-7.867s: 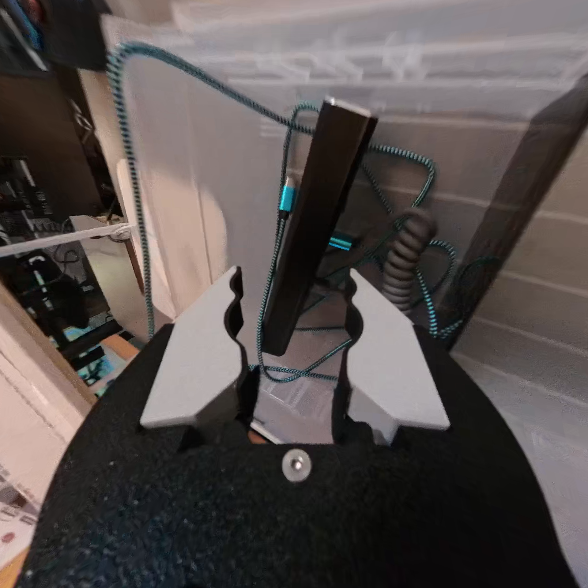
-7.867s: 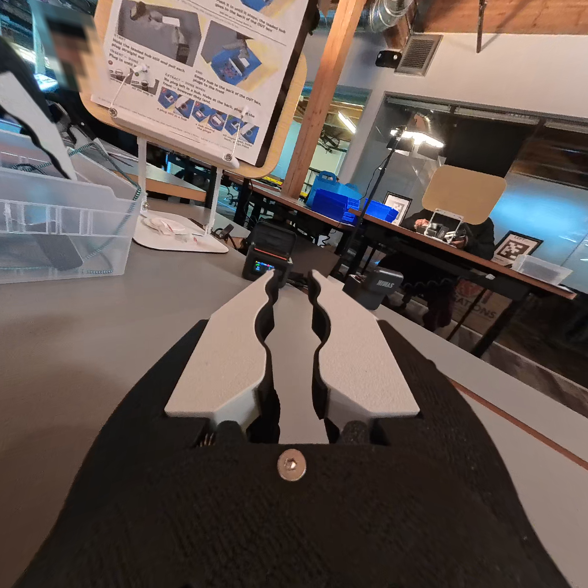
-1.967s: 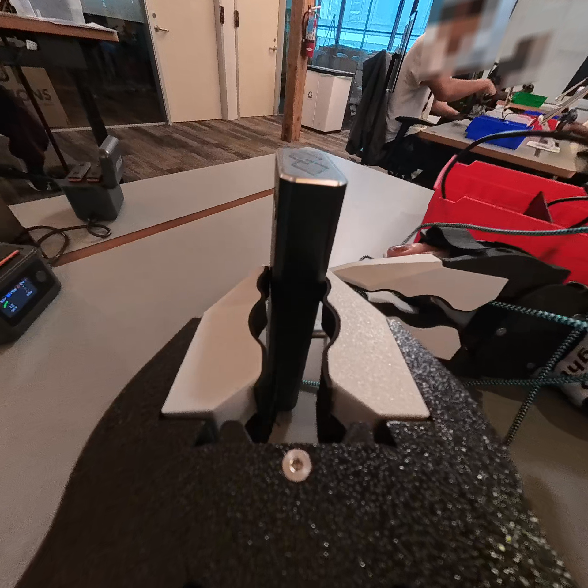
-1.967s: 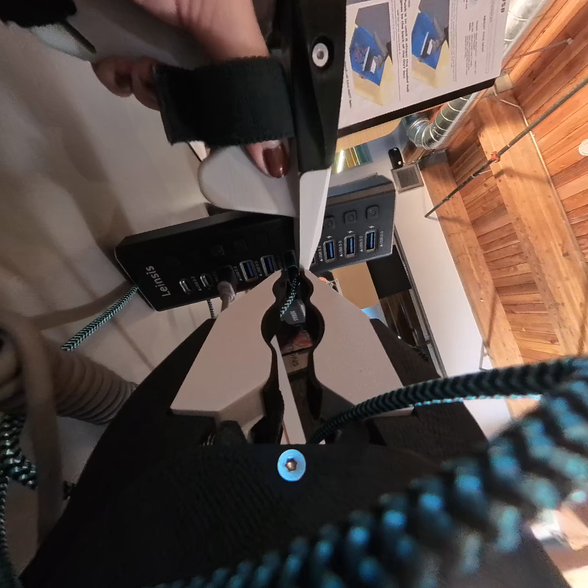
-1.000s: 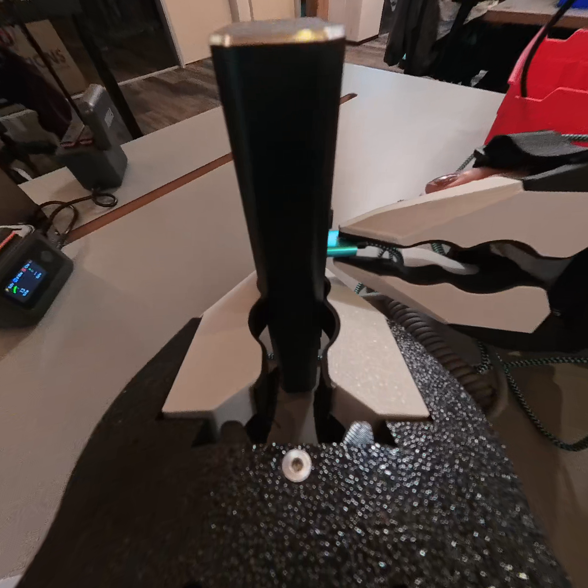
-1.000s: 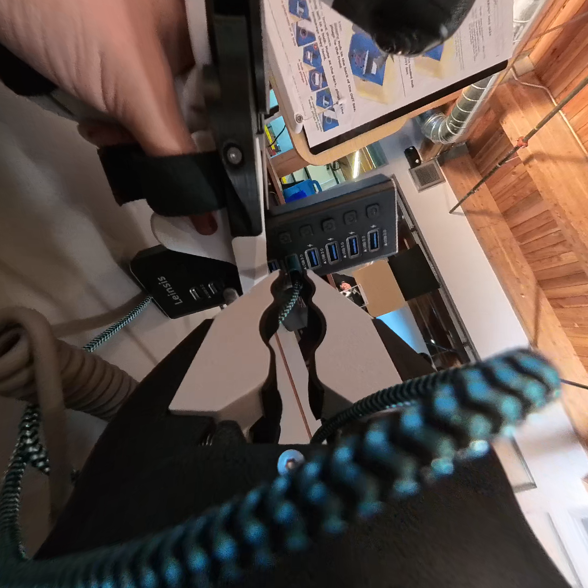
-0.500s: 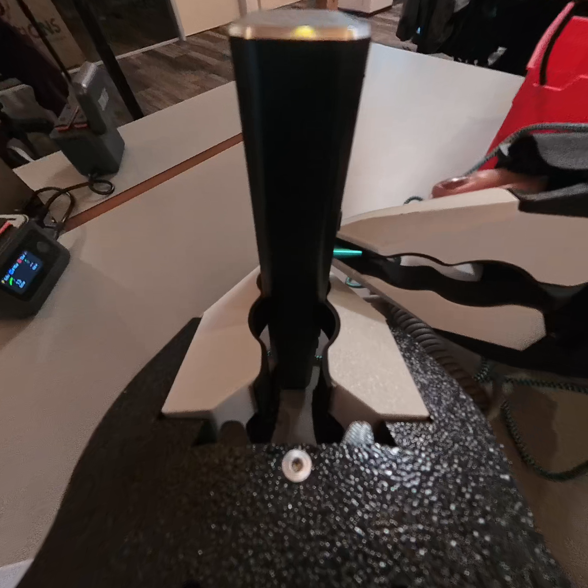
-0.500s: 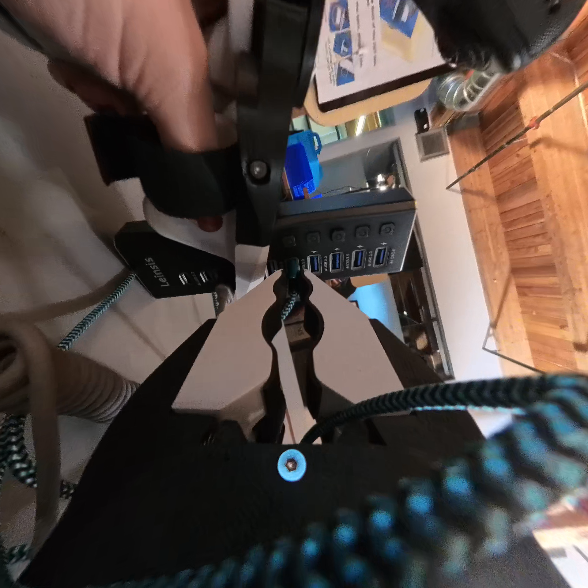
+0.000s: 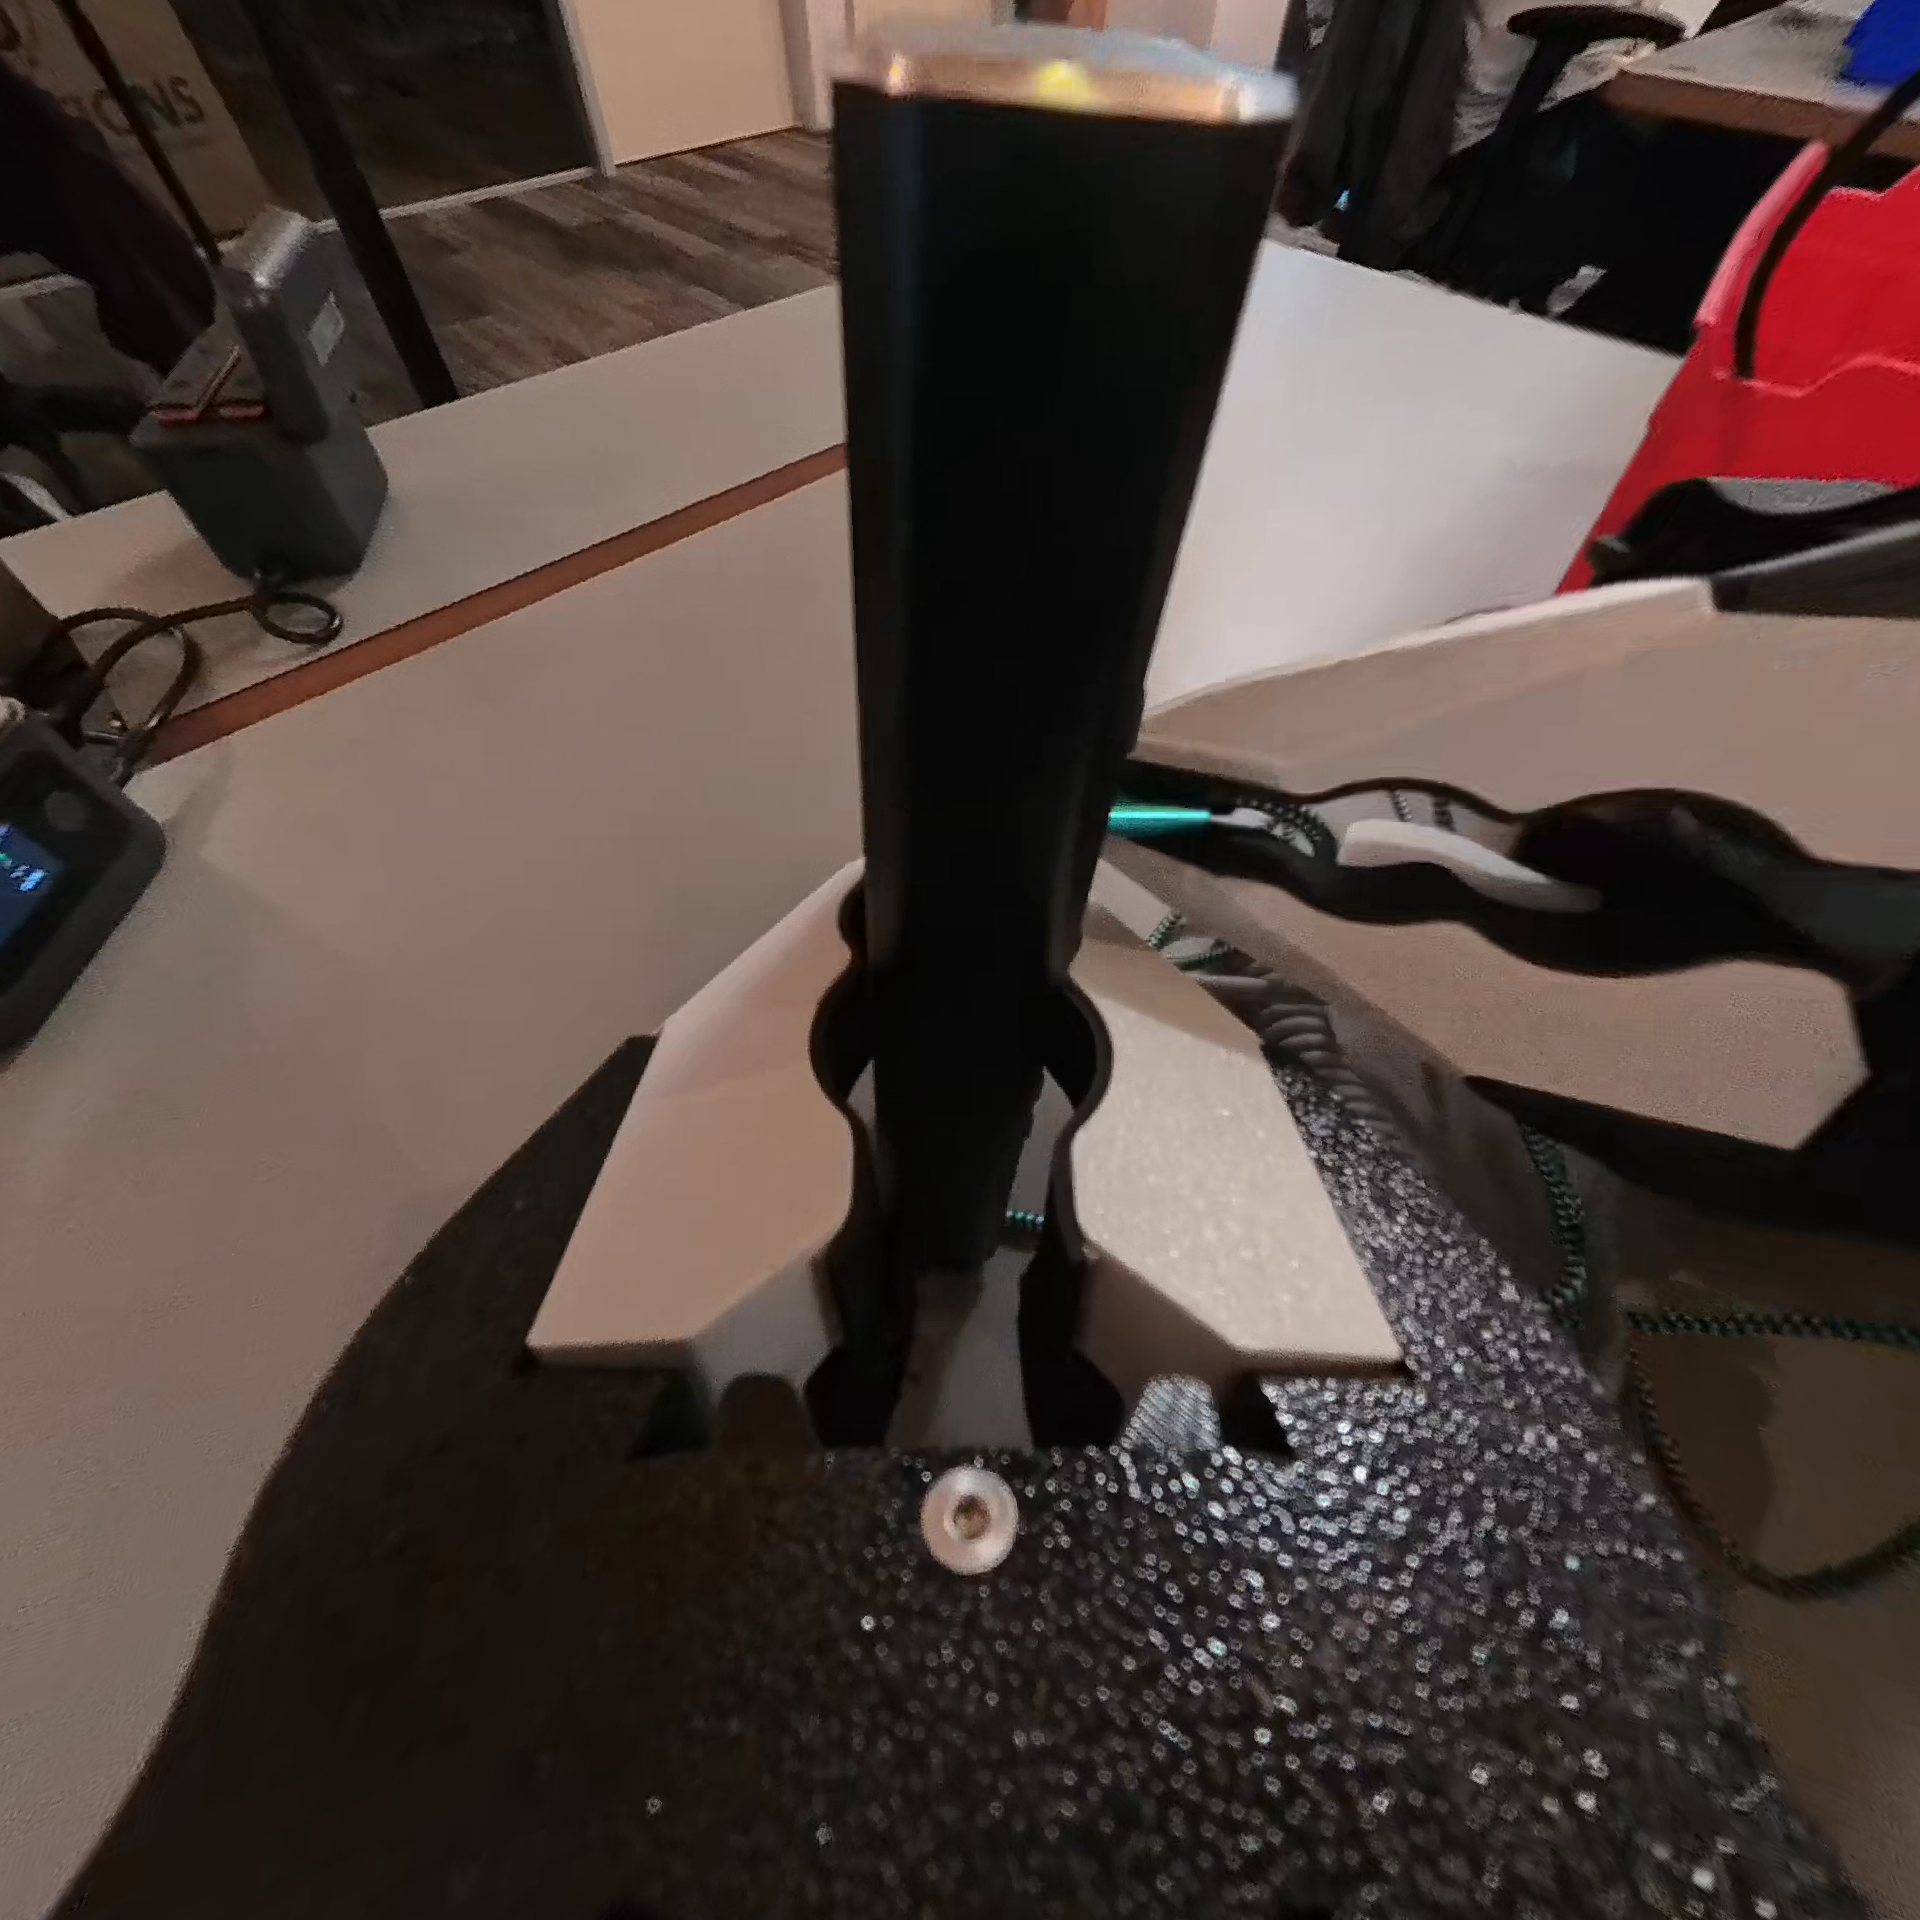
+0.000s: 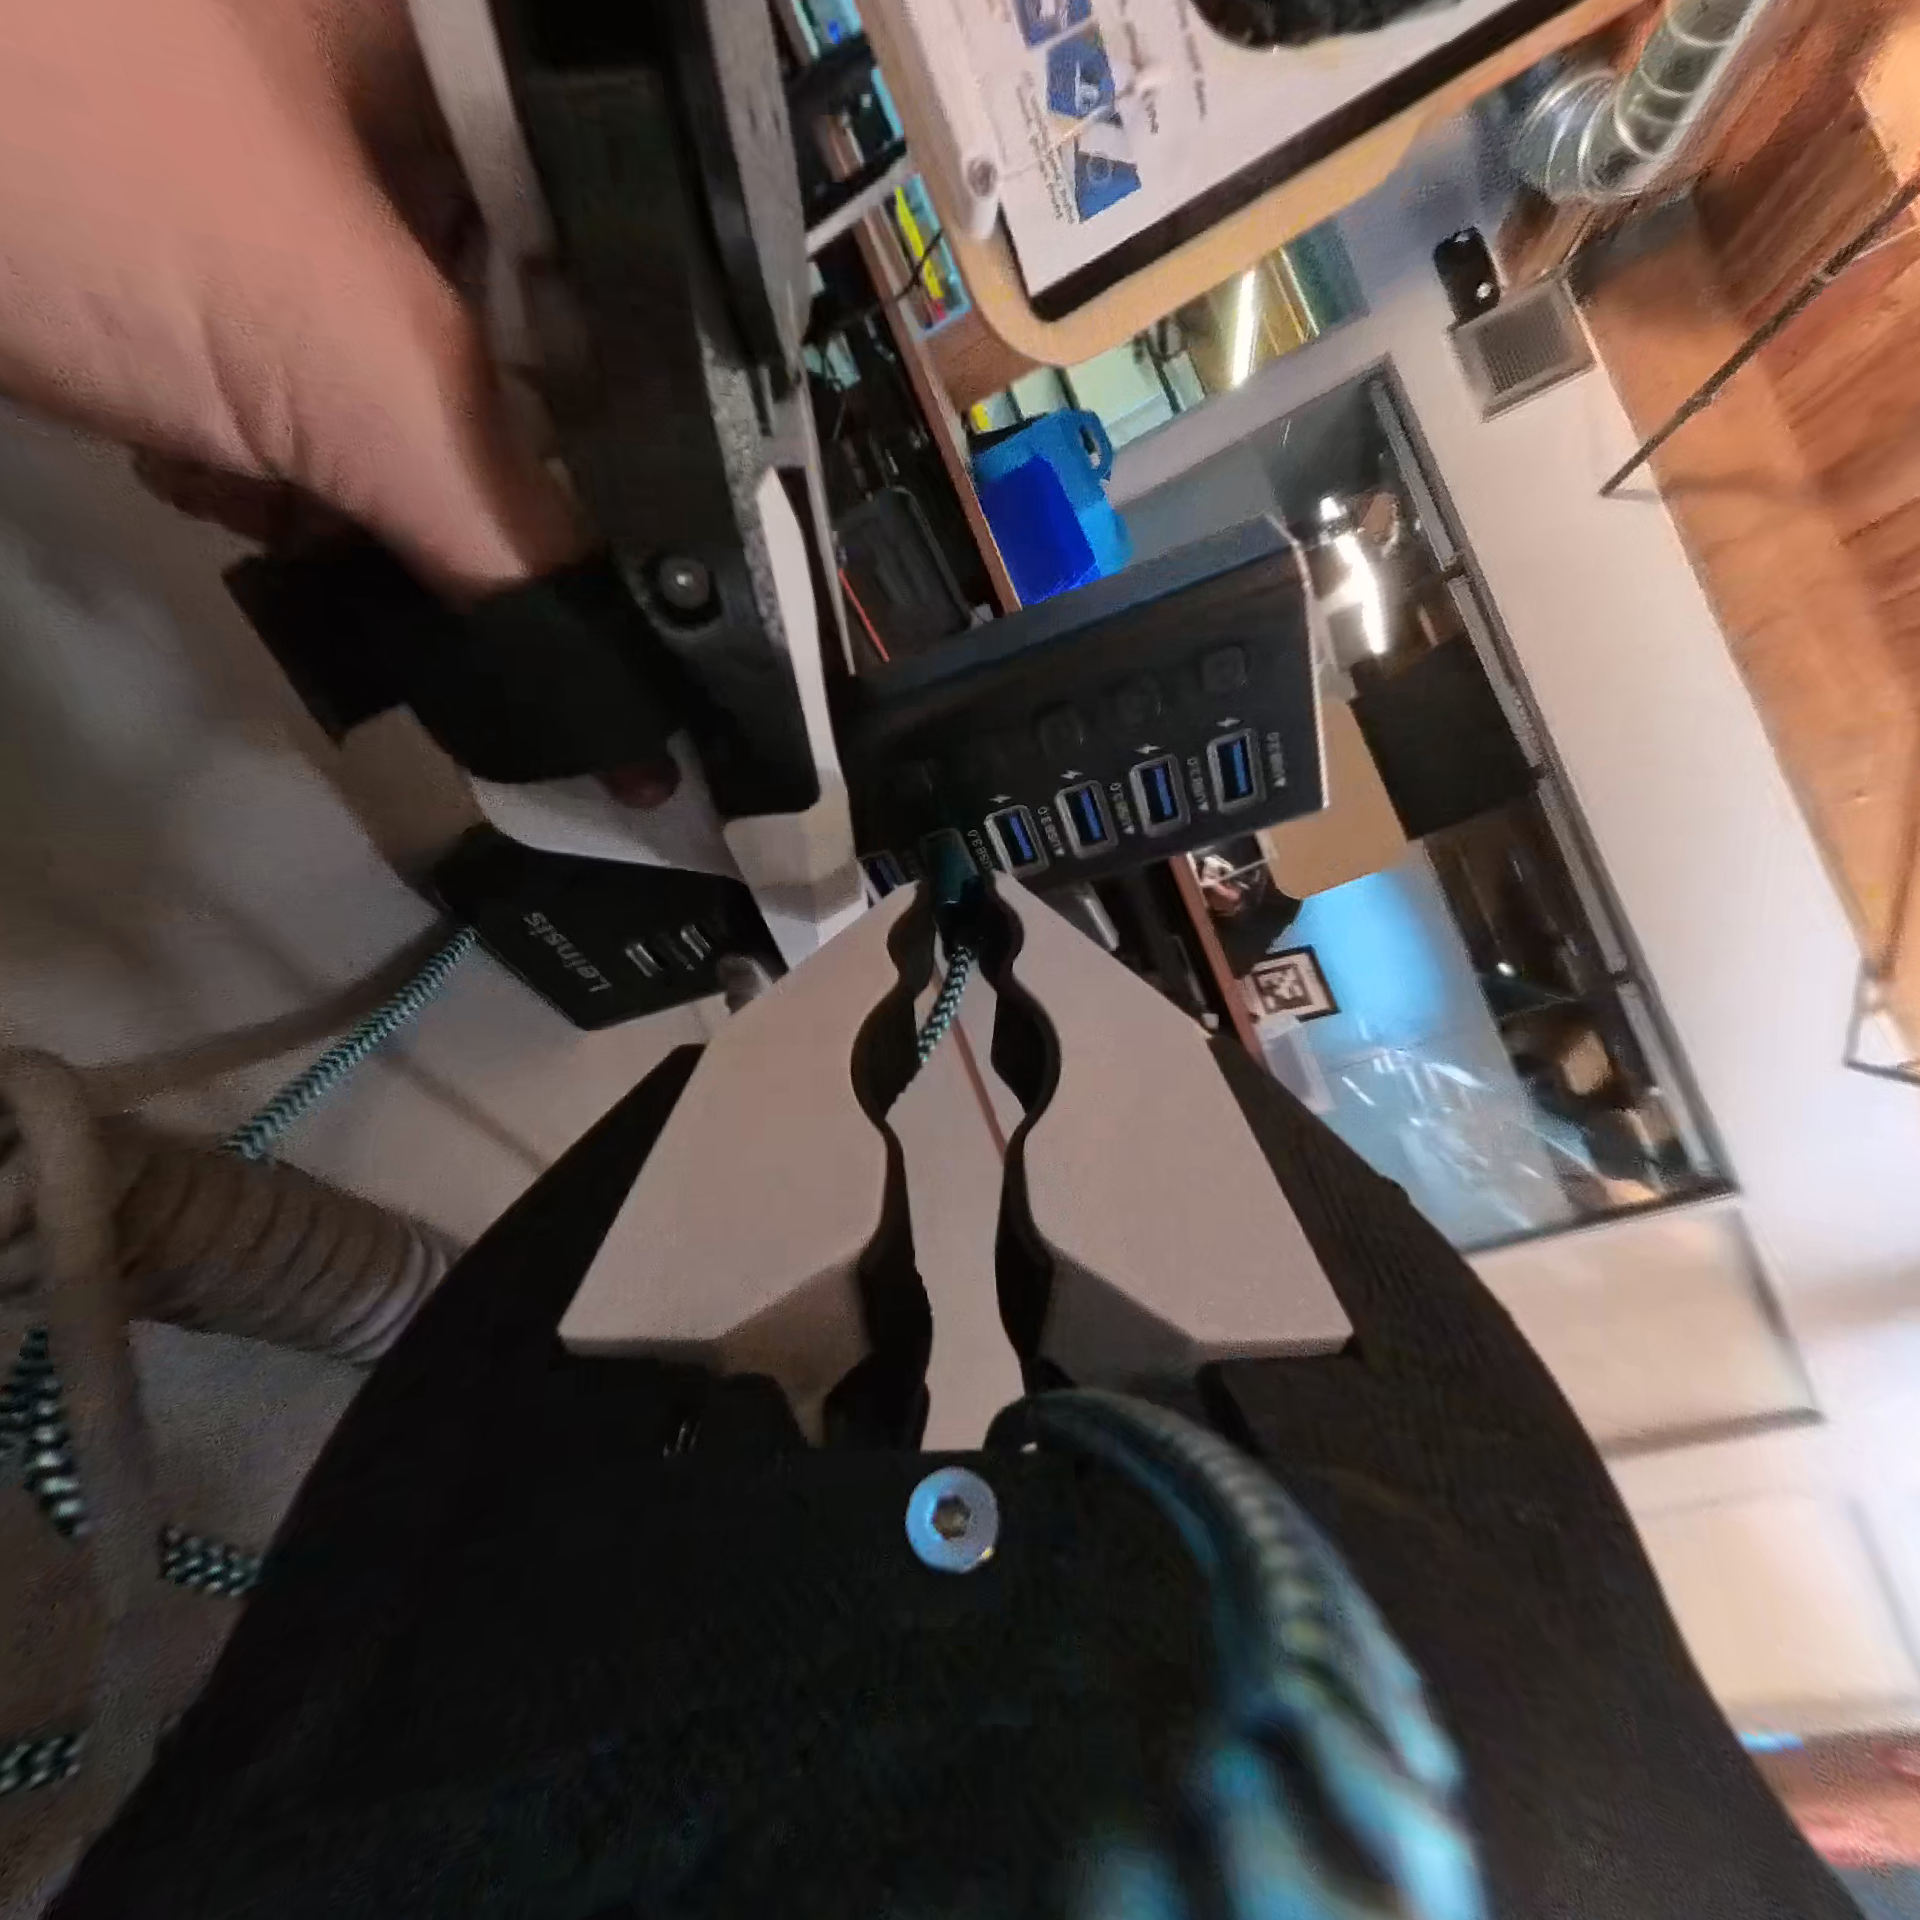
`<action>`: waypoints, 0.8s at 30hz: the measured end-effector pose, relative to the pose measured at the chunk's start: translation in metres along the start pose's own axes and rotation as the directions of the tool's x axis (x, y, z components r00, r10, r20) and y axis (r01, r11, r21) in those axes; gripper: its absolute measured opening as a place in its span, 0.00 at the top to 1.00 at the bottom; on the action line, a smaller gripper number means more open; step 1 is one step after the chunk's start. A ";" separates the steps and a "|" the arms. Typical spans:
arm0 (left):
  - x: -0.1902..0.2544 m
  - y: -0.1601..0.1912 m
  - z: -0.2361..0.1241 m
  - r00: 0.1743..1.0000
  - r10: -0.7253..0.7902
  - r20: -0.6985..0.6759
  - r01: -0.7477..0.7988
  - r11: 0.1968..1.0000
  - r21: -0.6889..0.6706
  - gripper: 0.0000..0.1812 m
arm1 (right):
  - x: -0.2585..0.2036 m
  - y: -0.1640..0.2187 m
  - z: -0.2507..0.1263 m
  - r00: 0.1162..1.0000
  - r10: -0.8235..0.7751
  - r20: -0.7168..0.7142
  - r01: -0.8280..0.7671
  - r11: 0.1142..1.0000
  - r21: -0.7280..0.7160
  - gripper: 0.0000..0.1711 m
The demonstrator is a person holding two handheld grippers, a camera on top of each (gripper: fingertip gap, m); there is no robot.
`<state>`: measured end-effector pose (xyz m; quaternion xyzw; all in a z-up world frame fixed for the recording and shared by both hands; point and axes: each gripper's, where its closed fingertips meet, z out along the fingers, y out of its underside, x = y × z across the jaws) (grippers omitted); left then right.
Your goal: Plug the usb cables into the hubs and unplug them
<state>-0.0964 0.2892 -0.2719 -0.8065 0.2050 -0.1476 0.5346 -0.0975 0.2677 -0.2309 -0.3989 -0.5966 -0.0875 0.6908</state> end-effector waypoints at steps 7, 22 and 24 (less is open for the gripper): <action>-0.034 -0.006 0.004 0.969 -0.247 -0.023 0.248 0.966 0.074 0.85 | 0.000 -0.035 -0.019 0.975 -0.192 -0.113 0.197 0.980 0.032 0.97; -0.010 -0.022 -0.006 0.997 0.046 0.058 -0.058 0.972 0.228 0.85 | -0.001 0.033 -0.049 0.986 0.153 0.067 -0.127 0.949 -0.290 0.97; -0.007 -0.029 -0.009 0.995 0.069 0.071 -0.085 0.964 0.252 0.86 | -0.011 0.040 -0.064 0.953 0.282 0.113 -0.223 0.902 -0.369 0.97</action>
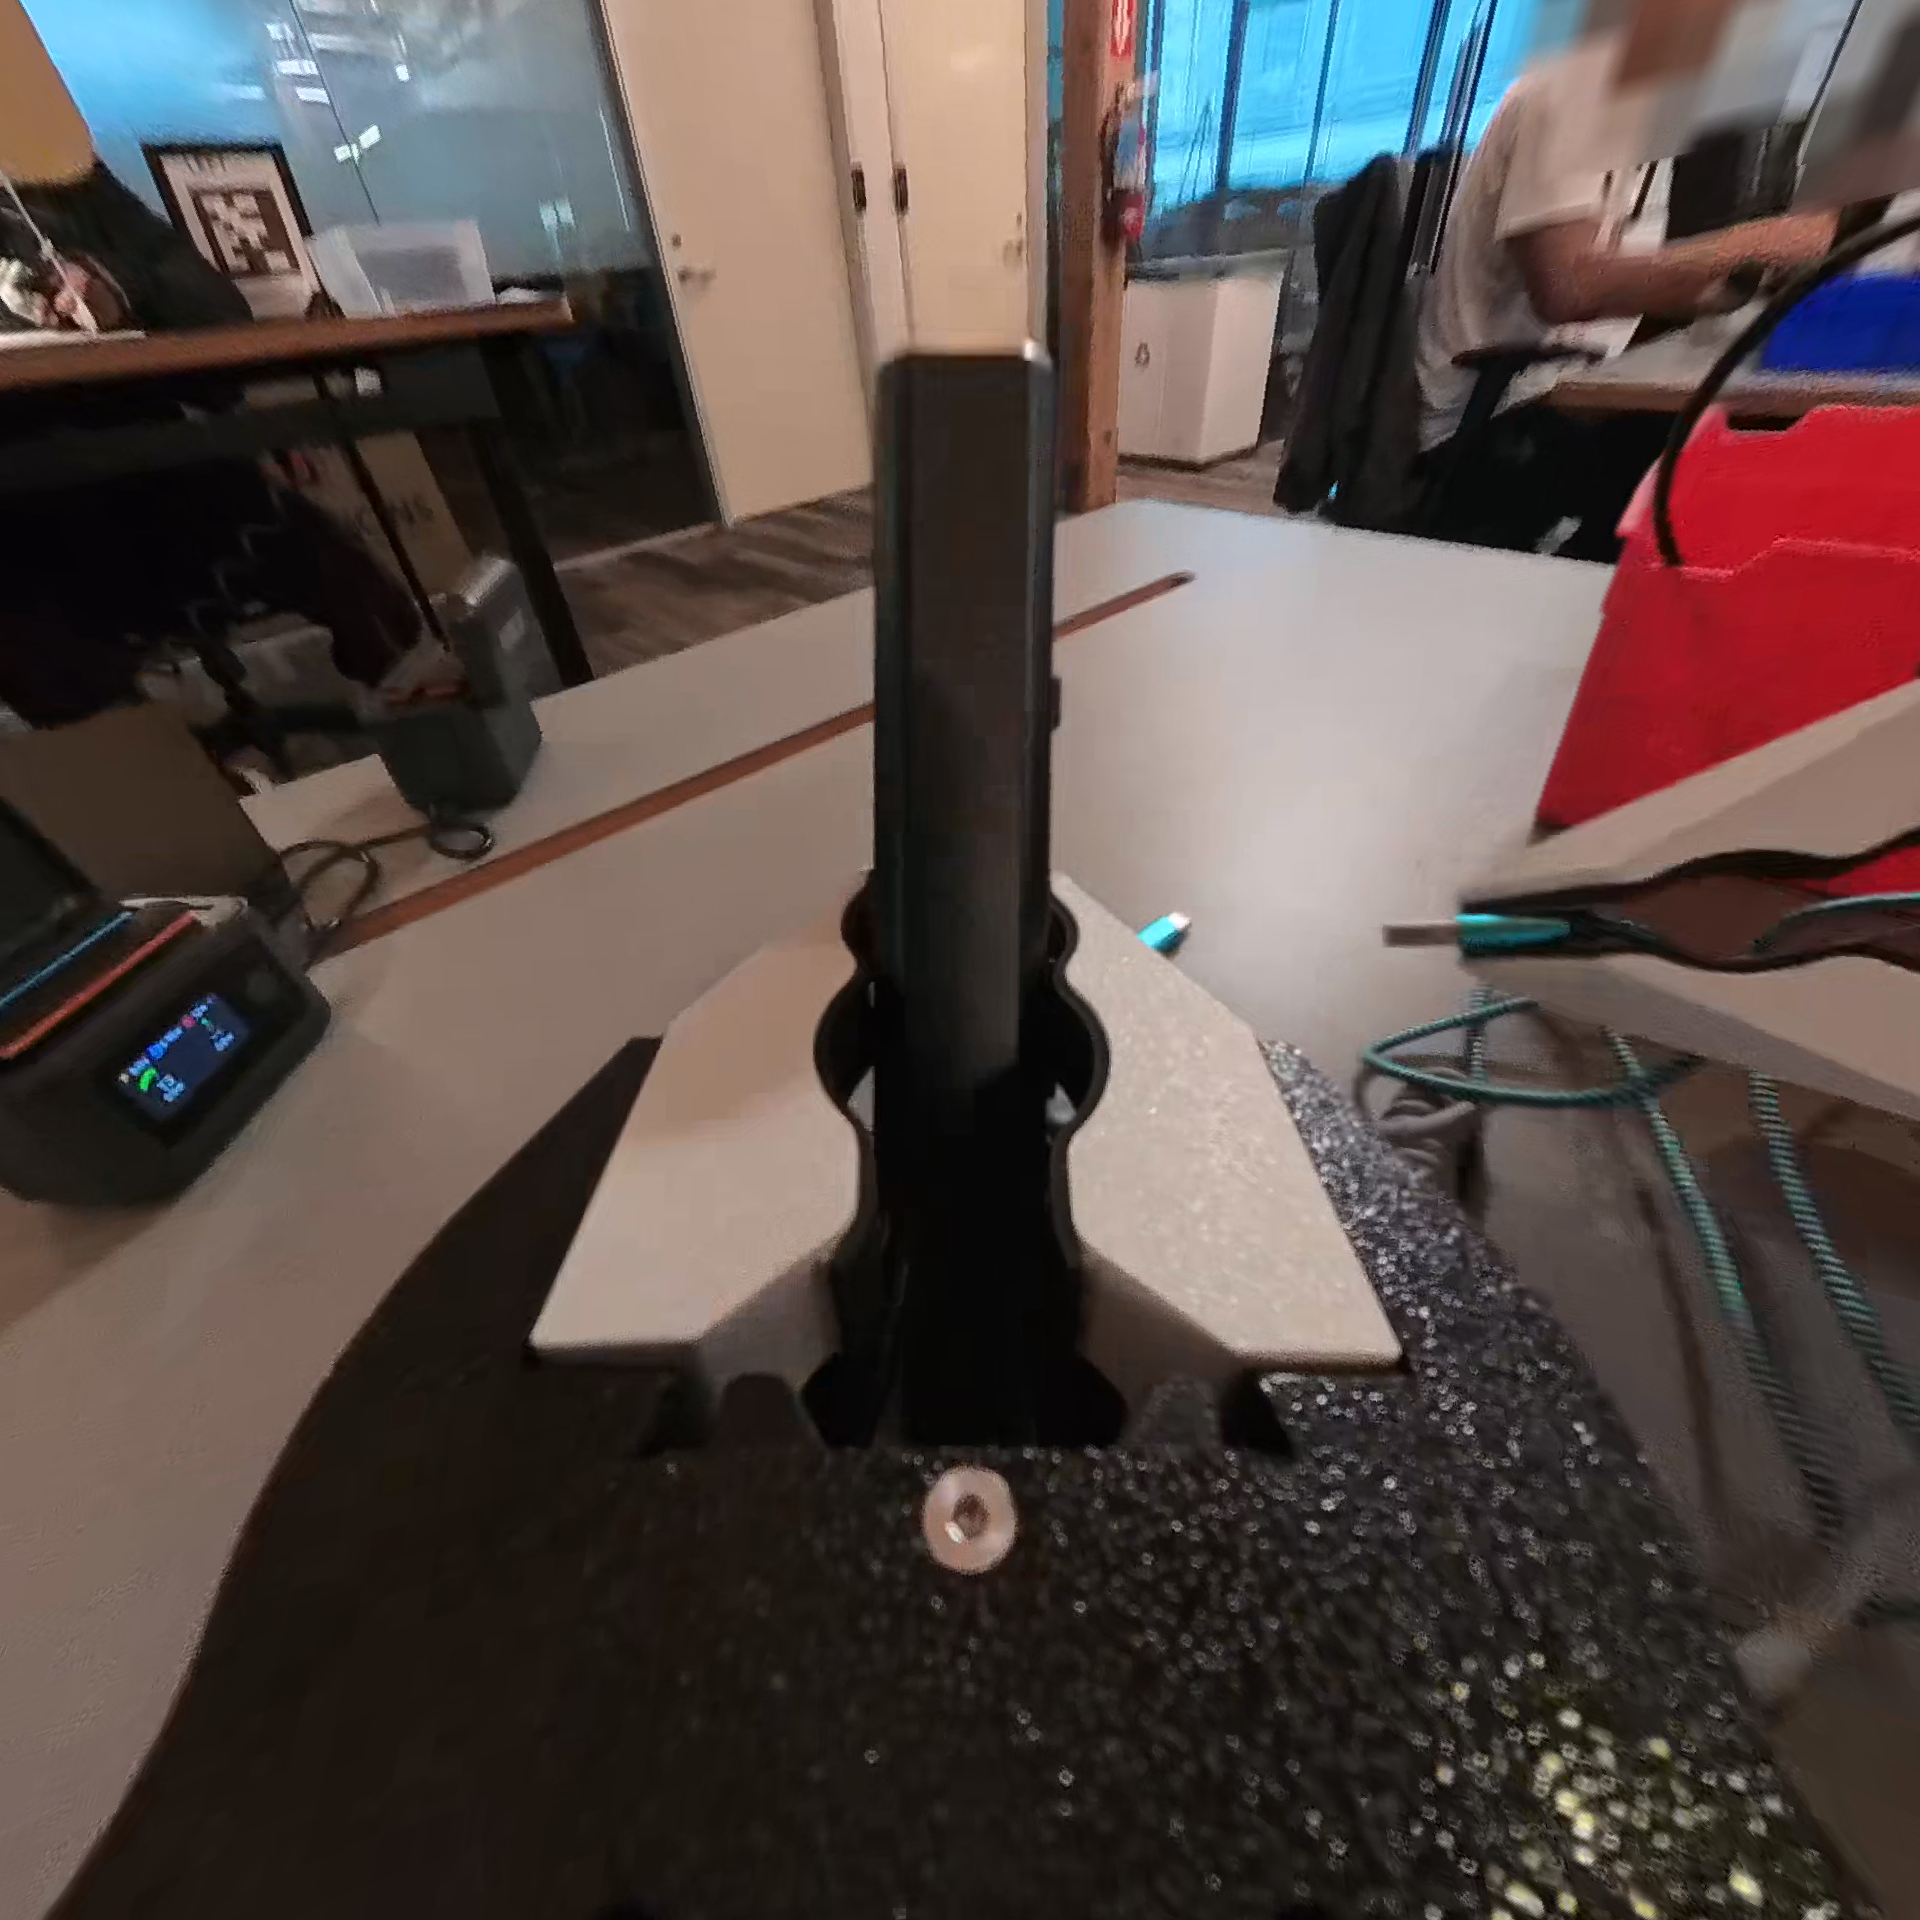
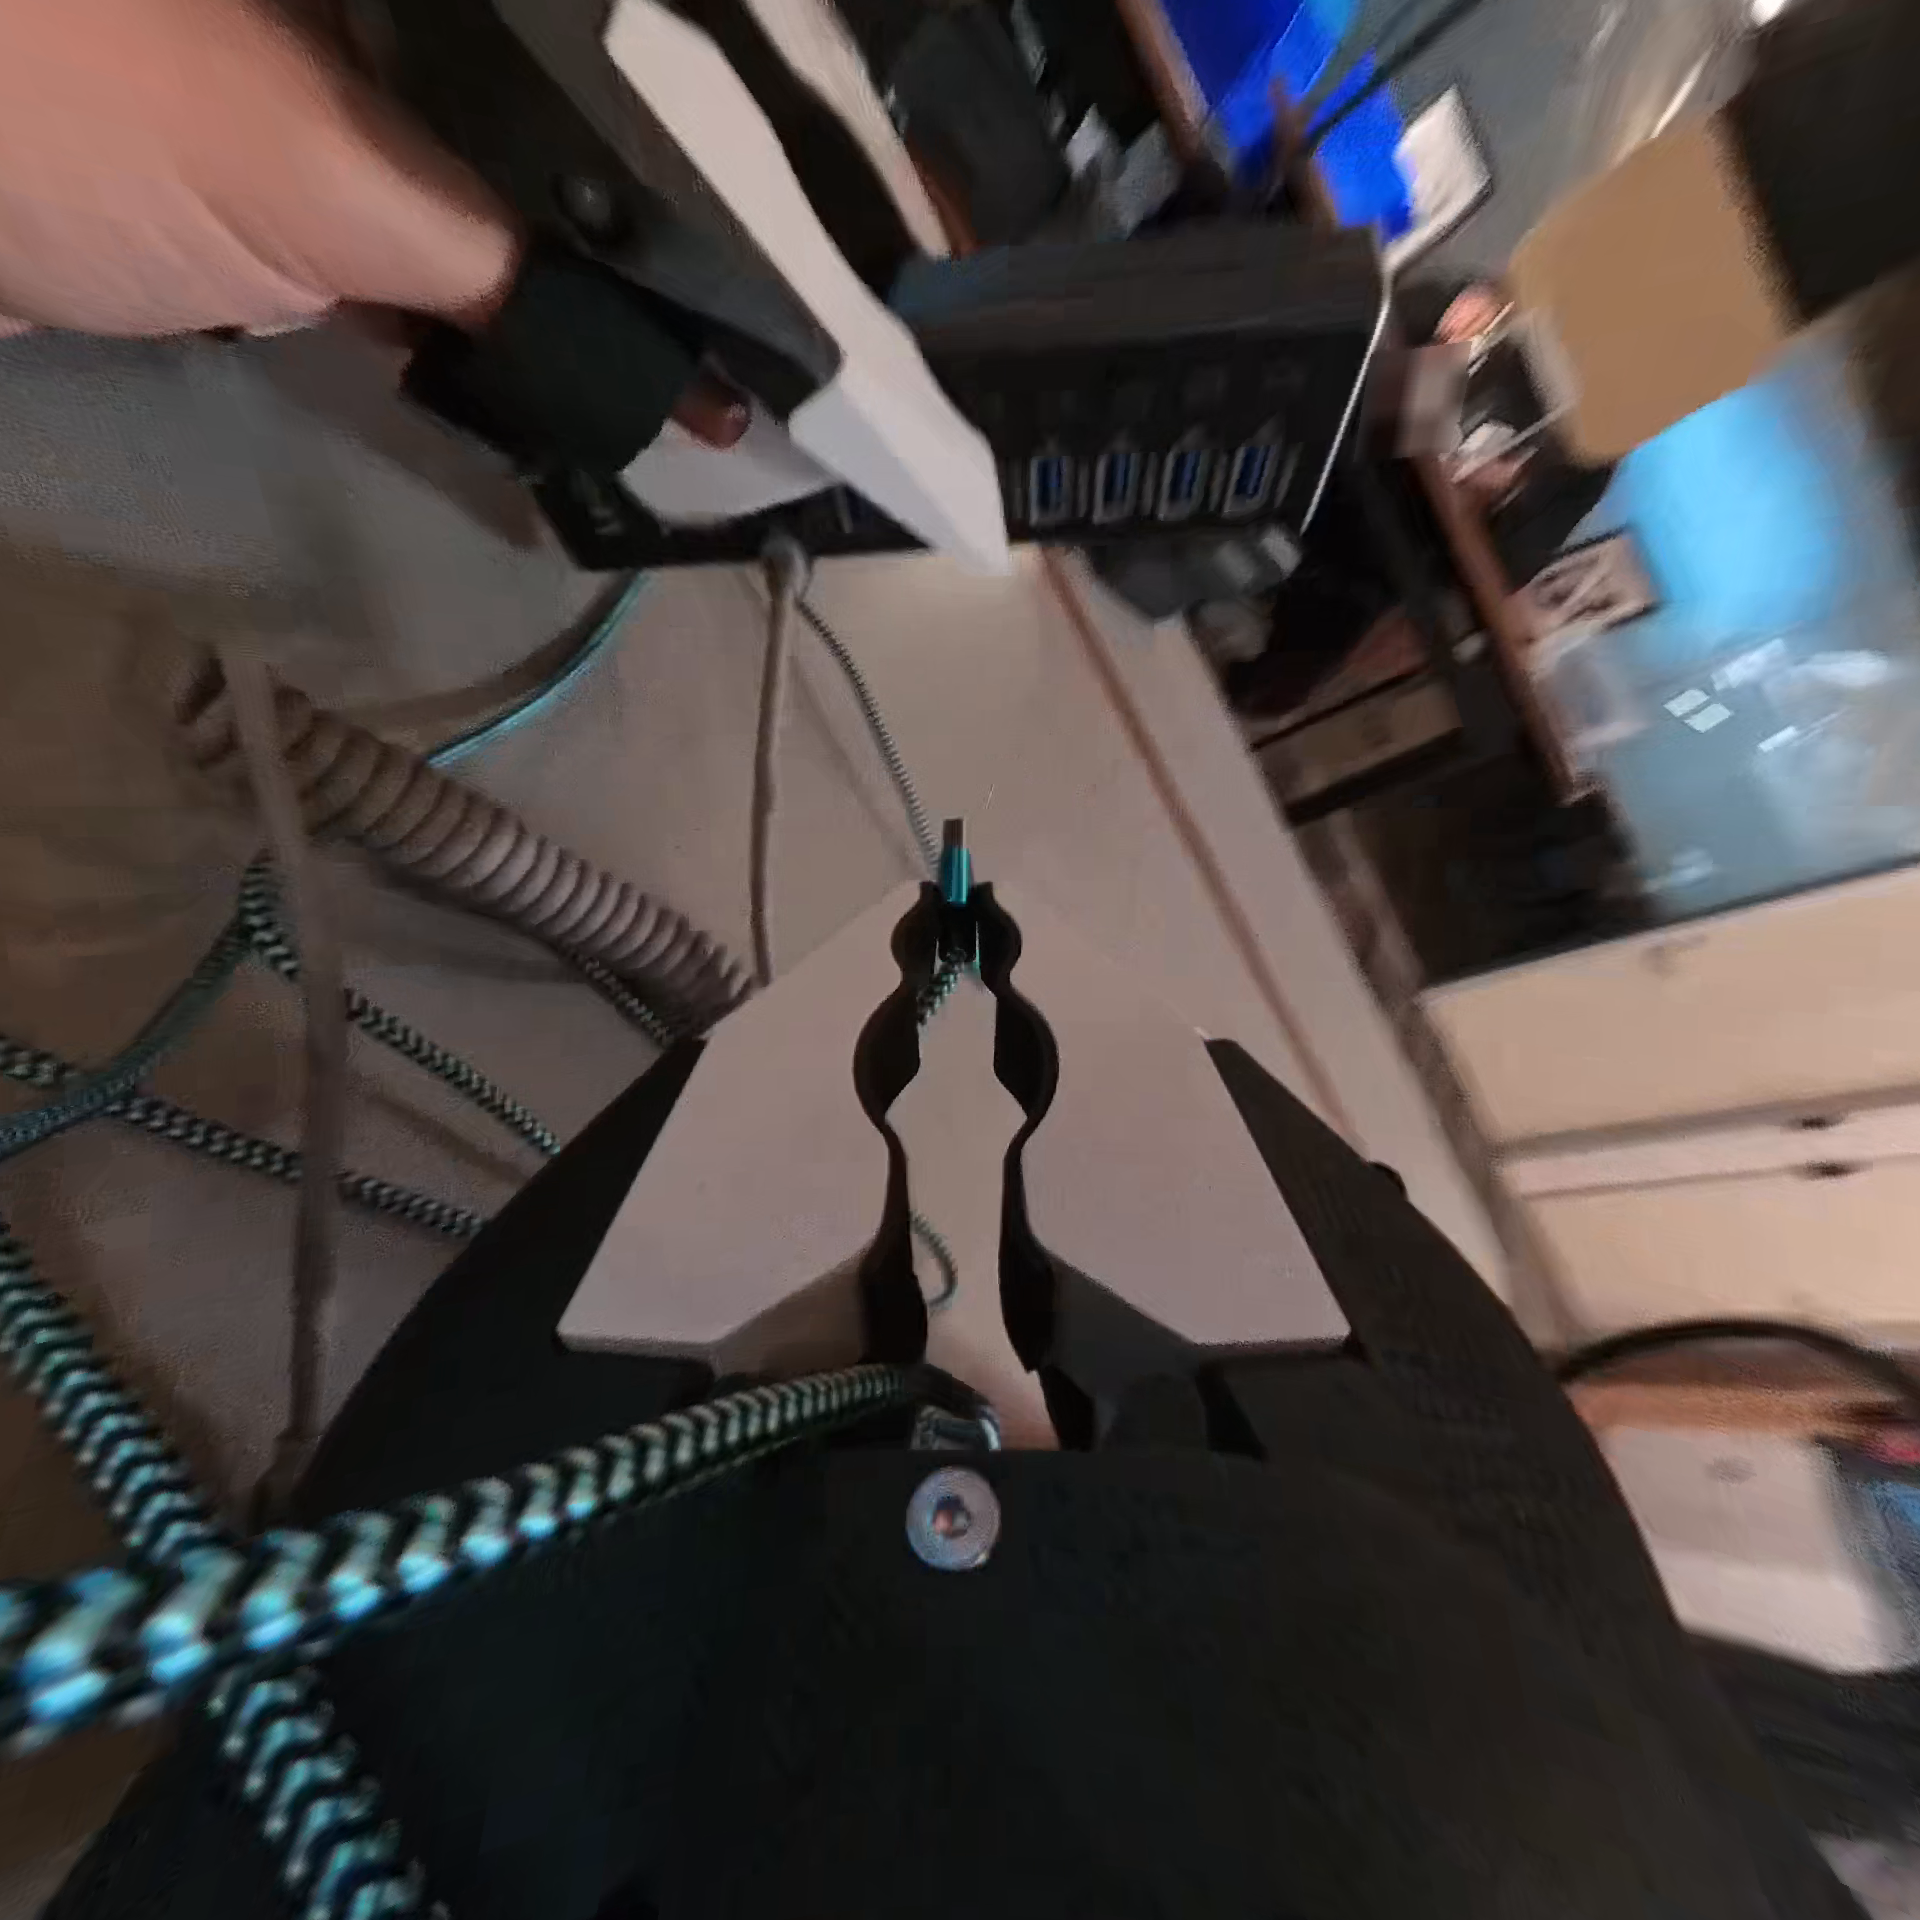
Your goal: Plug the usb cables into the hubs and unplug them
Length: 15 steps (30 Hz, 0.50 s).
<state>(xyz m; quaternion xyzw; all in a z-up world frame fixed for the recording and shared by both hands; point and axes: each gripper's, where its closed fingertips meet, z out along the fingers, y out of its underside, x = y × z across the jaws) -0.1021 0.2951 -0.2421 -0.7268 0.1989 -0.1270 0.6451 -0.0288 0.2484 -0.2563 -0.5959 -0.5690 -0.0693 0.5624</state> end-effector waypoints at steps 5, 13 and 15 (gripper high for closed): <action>0.008 -0.007 0.001 0.999 -0.013 -0.042 0.014 1.000 0.027 0.86 | -0.017 0.015 -0.023 0.900 0.389 0.198 -0.373 0.921 -0.117 0.94; -0.008 -0.013 -0.008 0.996 -0.089 -0.023 0.091 0.991 0.098 0.86 | -0.084 0.032 -0.080 0.448 0.746 0.493 -0.391 0.660 -0.642 0.75; -0.016 -0.015 -0.011 0.995 -0.102 -0.001 0.102 0.988 0.115 0.86 | -0.084 0.043 -0.093 0.517 0.706 0.485 -0.304 0.680 -0.667 0.72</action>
